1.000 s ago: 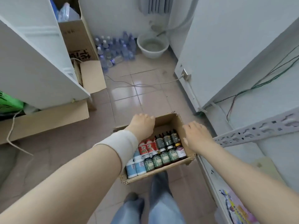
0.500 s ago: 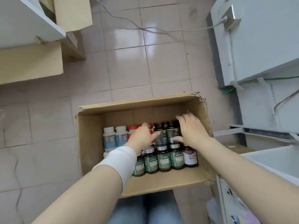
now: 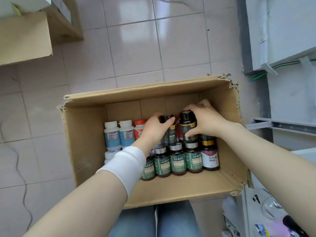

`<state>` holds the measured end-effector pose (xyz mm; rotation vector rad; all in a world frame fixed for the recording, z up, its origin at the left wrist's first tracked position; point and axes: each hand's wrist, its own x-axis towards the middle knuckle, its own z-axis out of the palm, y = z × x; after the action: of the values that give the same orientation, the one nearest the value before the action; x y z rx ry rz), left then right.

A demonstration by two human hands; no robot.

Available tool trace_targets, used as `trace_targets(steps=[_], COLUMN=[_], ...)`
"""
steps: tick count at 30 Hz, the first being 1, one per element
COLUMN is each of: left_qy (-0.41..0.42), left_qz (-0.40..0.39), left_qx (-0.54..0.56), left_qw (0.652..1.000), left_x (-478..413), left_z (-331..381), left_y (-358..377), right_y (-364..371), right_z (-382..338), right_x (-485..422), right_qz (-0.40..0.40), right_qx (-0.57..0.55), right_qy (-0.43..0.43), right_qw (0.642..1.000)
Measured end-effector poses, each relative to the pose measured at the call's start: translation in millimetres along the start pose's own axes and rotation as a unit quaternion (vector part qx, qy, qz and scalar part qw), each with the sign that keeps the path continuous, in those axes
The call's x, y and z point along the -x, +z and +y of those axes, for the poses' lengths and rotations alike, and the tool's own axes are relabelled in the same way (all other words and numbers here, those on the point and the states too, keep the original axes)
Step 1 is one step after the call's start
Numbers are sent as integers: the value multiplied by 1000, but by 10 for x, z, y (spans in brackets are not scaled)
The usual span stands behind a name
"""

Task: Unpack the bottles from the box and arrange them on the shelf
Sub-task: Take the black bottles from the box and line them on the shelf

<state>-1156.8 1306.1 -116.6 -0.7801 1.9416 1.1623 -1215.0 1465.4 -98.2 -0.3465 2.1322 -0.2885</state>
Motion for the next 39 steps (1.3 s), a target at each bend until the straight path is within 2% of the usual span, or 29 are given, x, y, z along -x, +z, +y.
trace_targets(steps=[4, 7, 11, 14, 18, 21, 23, 25, 27, 29, 31, 35, 39], left_qy=[28, 62, 115, 158, 211, 257, 289, 304, 351, 365, 397, 471, 525], left_qz=[33, 39, 30, 6, -40, -87, -114, -130, -187, -184, -211, -279, -338], left_qx=[65, 127, 170, 171, 187, 158, 137, 128, 77, 86, 69, 22, 7], left_qw=[997, 989, 978, 972, 959, 950, 941, 935, 914, 909, 890, 837, 781], left_x=[215, 514, 1045, 1499, 2137, 2660, 2973, 3224, 3923, 4021, 4410, 5310, 6137], left_z=[74, 254, 563, 753, 847, 837, 864, 904, 1001, 1063, 1143, 1247, 1246], left_y=[-296, -557, -943, -1178, -1428, -1578, -1651, -1703, -1643, -1669, -1568, -1224, -758], right_y=[-134, -322, -558, -626, -511, -324, -267, -206, -49, -64, 11, 198, 450], right_z=[-113, -272, -606, -850, -1192, -1501, -1718, -1858, -2048, -2103, -2164, -2227, -2172], right_x=[215, 527, 1120, 1647, 2380, 2896, 3251, 3464, 4208, 4315, 4765, 5809, 6848], right_qz=[78, 91, 116, 157, 175, 222, 266, 267, 344, 346, 390, 484, 550], right_qx=[-138, -255, -387, -427, -537, -583, -608, -624, -620, -623, -619, -592, -546], right_qy=[9, 13, 44, 69, 61, 62, 57, 44, 51, 36, 43, 45, 39], right_qw=[987, 963, 914, 888, 823, 779, 746, 733, 704, 701, 680, 643, 630])
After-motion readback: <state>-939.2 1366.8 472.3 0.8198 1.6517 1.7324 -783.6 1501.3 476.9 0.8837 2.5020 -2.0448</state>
